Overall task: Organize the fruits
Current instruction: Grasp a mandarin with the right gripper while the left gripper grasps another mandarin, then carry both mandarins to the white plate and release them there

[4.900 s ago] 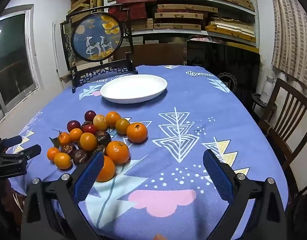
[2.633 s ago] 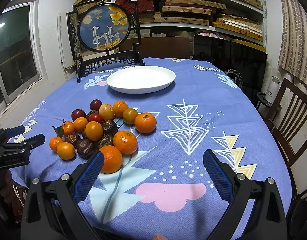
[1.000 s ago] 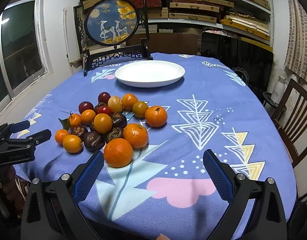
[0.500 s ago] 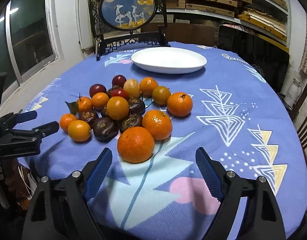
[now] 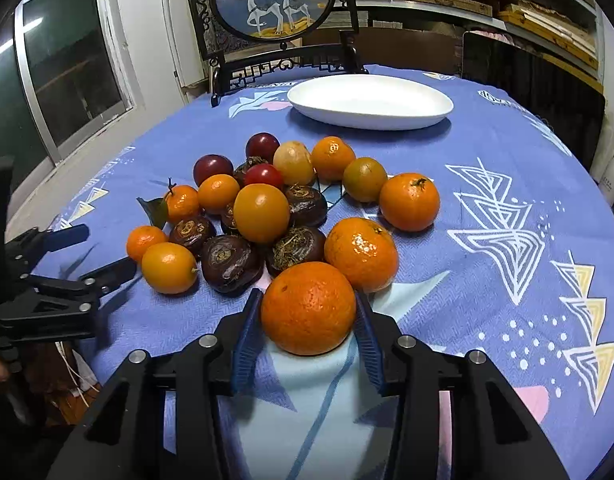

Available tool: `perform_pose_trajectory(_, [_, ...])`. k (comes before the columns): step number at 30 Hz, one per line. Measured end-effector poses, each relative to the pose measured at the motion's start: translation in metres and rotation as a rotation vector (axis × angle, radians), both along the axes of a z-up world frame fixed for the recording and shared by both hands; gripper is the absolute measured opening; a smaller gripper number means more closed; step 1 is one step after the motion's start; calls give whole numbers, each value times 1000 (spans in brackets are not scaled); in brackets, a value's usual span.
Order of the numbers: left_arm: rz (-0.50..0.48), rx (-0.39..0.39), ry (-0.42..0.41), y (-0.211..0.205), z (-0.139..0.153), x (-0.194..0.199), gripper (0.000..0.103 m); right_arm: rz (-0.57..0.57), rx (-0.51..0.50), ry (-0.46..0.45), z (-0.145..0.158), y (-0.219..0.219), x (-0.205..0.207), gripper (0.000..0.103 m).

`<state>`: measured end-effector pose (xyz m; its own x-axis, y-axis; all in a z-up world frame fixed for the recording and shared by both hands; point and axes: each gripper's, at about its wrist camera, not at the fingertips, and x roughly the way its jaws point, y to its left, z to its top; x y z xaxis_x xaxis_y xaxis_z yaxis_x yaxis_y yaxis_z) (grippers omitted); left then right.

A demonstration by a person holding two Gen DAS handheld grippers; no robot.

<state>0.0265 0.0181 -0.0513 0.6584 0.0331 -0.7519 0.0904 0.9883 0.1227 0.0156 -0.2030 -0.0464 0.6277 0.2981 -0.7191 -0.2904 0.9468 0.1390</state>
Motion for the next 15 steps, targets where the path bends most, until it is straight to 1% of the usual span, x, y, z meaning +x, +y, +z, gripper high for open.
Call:
perform_pose_trajectory(5, [-63,13,-7,-15,-3,3,98,-1,4,5,1,-8,-5,45])
perform_pose_trajectory(7, [-80,1,-16,-15,-5,5,97,-5,0,2,1,-10,-7,45])
perform_pose_trajectory(8, [-92,-9,-18,-15,-6,7,95,-6,-2,0,1,-11,-7,45])
perform_pose_trajectory(9, [-107,-30,-13,-14,-7,9,89,-6,-2,0,1,-11,-8,45])
perform_pose_trajectory(10, [-127,-55,0,-14,-8,10,66,-6,-1,0,1,-12,-8,45])
perform_pose_trajectory(11, [-165,-108,24,-13,-11,12,54,-6,0,-1,1,-12,-8,45])
perform_pose_trajectory(12, [-178,-130,12,-12,-10,11,54,-6,-1,-2,1,-12,-9,45])
perform_pose_trajectory(15, [-202,-156,2,-10,-8,8,40,-5,-3,-7,2,-13,-10,45])
